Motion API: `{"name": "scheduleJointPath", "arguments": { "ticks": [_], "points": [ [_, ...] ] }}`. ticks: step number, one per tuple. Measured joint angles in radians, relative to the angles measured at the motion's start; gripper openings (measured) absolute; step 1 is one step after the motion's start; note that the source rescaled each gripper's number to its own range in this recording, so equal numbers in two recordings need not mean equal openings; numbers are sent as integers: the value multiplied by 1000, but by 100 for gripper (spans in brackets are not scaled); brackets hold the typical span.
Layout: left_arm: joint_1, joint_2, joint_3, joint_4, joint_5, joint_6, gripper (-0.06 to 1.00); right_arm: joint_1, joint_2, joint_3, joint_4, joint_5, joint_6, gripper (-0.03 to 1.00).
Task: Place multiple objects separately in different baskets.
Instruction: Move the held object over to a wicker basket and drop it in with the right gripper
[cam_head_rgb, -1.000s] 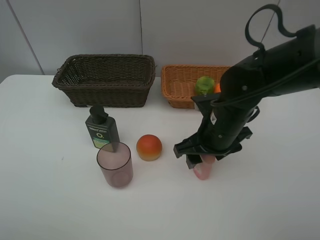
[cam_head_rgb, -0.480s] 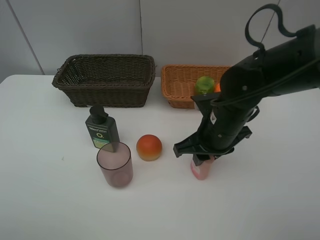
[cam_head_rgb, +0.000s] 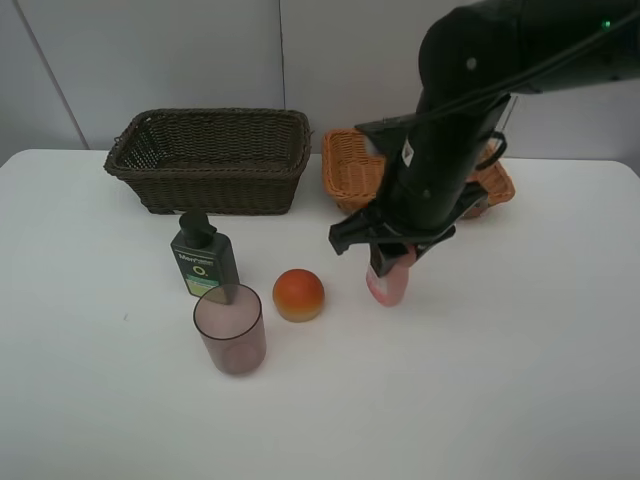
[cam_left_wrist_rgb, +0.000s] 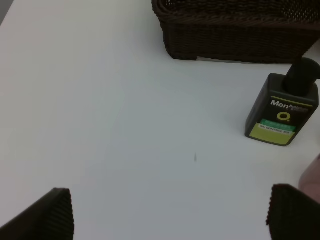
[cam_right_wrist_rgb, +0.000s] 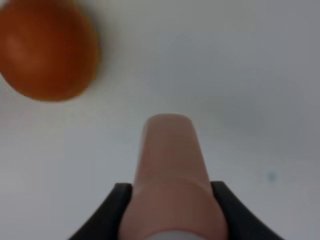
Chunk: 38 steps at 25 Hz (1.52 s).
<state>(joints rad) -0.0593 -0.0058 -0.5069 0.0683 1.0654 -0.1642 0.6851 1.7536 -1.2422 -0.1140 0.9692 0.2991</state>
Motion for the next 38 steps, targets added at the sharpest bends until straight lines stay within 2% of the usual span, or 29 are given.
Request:
{"name": "scheduleJointPath", "arguments": {
  "ticks": [9, 13, 16, 21, 25, 38],
  "points": [
    [0, 0, 0, 0, 0, 0, 100, 0, 196, -476, 0, 140, -130, 2],
    [0, 0, 0, 0, 0, 0, 100, 0, 305, -694, 0, 143, -153, 2],
    [0, 0, 0, 0, 0, 0, 100, 0, 363, -805, -2, 98, -155, 2],
    [0, 0, 0, 0, 0, 0, 100, 0, 405, -841, -26, -98, -155, 2],
    [0, 0, 0, 0, 0, 0, 100, 0, 439, -841, -48, -212, -155, 2],
    [0, 0, 0, 0, 0, 0, 100, 0, 538, -841, -77, -363, -155, 2]
  ]
}}
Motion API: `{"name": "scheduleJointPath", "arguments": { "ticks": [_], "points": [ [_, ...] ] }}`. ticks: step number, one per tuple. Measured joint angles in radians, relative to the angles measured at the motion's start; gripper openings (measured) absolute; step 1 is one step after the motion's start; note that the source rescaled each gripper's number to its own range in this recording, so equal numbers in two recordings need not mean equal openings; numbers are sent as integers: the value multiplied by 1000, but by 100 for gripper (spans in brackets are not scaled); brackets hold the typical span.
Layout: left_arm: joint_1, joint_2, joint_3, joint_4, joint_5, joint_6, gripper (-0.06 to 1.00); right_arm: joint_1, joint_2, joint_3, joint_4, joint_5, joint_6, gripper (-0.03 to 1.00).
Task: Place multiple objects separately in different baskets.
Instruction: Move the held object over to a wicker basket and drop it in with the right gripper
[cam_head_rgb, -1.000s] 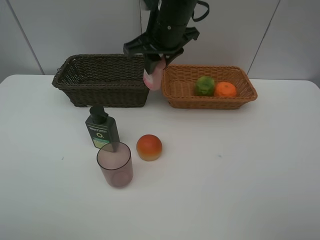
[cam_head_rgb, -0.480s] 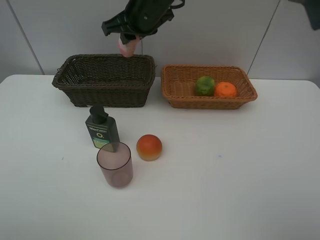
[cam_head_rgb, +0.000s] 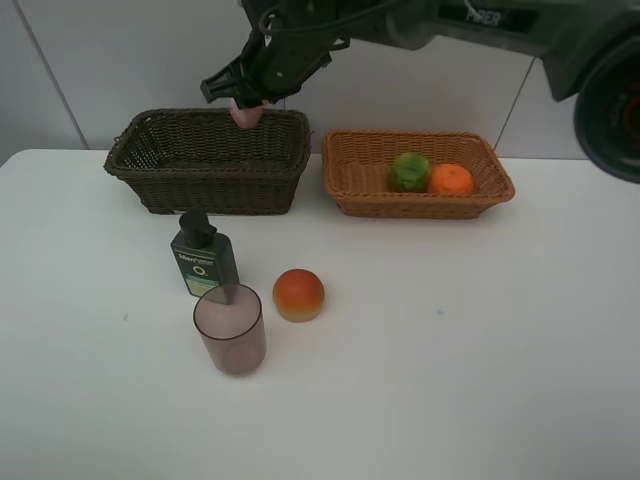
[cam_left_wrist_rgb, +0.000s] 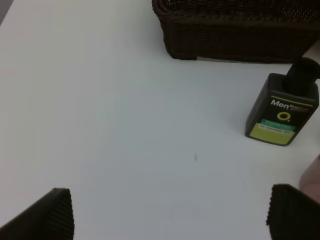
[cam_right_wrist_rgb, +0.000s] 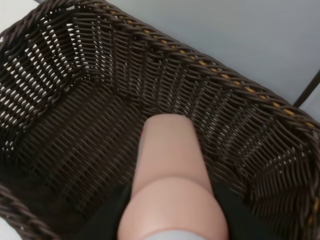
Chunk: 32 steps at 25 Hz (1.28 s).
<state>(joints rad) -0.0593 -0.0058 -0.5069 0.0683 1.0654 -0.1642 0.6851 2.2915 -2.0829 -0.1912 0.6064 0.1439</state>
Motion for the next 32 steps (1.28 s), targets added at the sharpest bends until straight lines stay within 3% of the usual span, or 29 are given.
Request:
{"name": "scheduleJointPath", "arguments": {
  "ticks": [8, 22, 24, 29, 32],
  "points": [
    [0, 0, 0, 0, 0, 0, 100, 0, 60, 0, 0, -101, 0, 2],
    [0, 0, 0, 0, 0, 0, 100, 0, 157, 0, 0, -63, 0, 2],
    [0, 0, 0, 0, 0, 0, 100, -2, 155, 0, 0, -65, 0, 13],
    [0, 0, 0, 0, 0, 0, 100, -8, 150, 0, 0, -68, 0, 80],
    [0, 0, 0, 0, 0, 0, 100, -11, 131, 0, 0, -57, 0, 96]
  ]
}}
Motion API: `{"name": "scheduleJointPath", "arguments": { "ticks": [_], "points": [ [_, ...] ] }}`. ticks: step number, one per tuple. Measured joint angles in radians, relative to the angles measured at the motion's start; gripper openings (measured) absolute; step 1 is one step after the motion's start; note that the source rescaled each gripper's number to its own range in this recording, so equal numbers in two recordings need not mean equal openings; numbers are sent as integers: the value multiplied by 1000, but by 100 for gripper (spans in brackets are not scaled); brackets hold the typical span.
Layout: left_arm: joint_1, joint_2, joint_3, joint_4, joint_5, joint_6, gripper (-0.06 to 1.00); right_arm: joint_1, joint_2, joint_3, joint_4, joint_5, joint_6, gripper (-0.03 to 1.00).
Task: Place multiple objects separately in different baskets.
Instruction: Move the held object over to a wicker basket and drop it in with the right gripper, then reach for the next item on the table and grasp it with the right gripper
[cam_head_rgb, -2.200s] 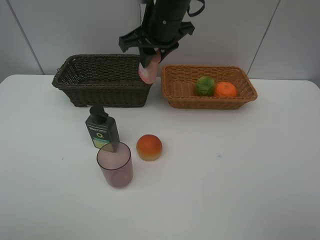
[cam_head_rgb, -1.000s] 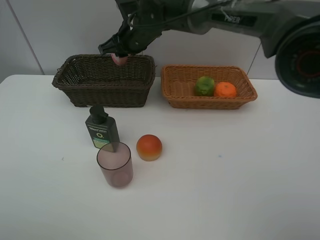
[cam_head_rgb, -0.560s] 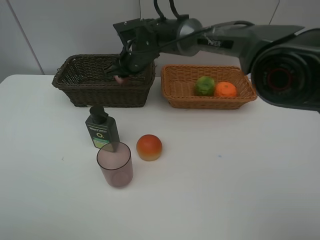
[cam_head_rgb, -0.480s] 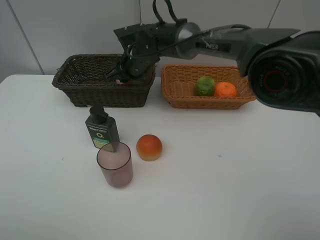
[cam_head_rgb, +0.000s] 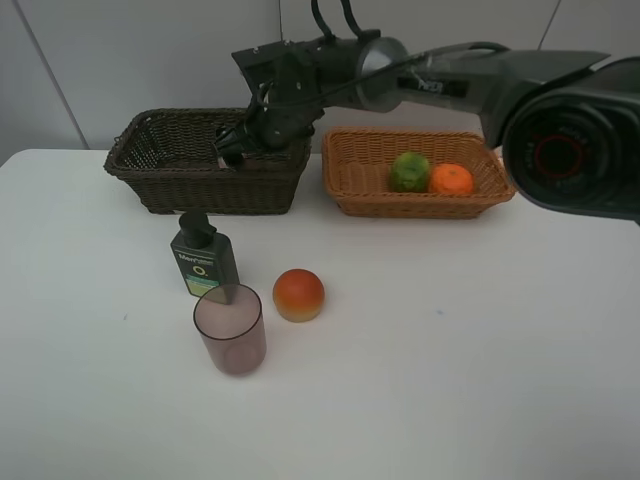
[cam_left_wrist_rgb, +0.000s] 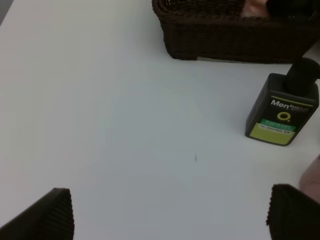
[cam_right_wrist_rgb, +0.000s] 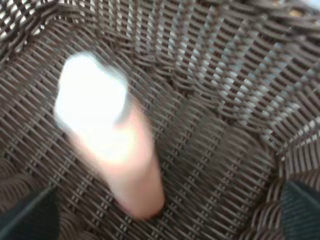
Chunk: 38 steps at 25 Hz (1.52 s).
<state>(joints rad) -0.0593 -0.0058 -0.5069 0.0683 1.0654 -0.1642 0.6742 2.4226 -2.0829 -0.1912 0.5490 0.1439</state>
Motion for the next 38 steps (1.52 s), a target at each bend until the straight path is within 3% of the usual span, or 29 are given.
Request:
{"name": "scheduleJointPath", "arguments": {
  "ticks": [6, 16, 26, 34, 38],
  "points": [
    [0, 0, 0, 0, 0, 0, 100, -1, -84, -1, 4, 82, 0, 100],
    [0, 0, 0, 0, 0, 0, 100, 19, -184, -3, 8, 398, 0, 100],
    [0, 0, 0, 0, 0, 0, 100, 81, -220, -5, 7, 646, -28, 100],
    [0, 0, 0, 0, 0, 0, 100, 127, -220, -5, 24, 669, -137, 100],
    [0, 0, 0, 0, 0, 0, 100, 127, -220, -5, 27, 670, -255, 100]
  ]
}}
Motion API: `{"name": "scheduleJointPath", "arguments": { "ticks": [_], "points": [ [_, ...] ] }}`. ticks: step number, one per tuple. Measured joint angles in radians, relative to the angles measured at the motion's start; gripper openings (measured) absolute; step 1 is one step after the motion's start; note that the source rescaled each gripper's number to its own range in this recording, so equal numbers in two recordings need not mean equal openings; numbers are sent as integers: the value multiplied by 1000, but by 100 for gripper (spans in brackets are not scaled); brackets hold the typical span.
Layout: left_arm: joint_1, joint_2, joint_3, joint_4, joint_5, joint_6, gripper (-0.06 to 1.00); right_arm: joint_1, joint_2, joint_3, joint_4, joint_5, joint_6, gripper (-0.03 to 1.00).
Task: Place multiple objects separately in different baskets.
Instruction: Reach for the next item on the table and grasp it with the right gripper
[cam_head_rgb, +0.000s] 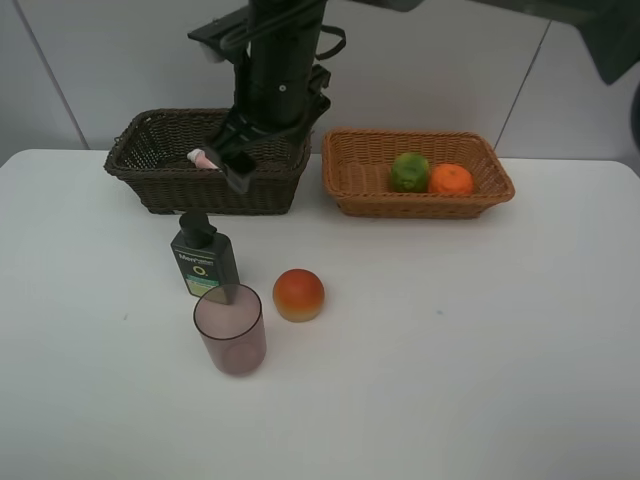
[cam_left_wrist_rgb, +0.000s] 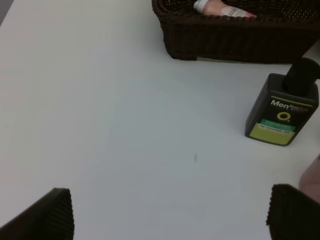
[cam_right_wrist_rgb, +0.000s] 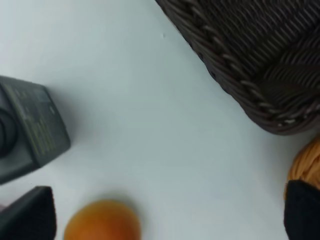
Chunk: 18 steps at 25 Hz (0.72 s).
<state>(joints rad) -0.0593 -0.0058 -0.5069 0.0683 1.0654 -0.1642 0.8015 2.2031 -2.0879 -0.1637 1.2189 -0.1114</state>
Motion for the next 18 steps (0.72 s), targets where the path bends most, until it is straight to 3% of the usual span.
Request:
{"name": "scheduleJointPath", "arguments": {
  "ticks": [9, 13, 18],
  "points": [
    [0, 0, 0, 0, 0, 0, 100, -2, -47, 47, 1, -2, -283, 100],
    [0, 0, 0, 0, 0, 0, 100, -16, -131, 234, 6, -14, -379, 100],
    [0, 0, 0, 0, 0, 0, 100, -47, -250, 531, 17, -193, -522, 100]
  ]
}}
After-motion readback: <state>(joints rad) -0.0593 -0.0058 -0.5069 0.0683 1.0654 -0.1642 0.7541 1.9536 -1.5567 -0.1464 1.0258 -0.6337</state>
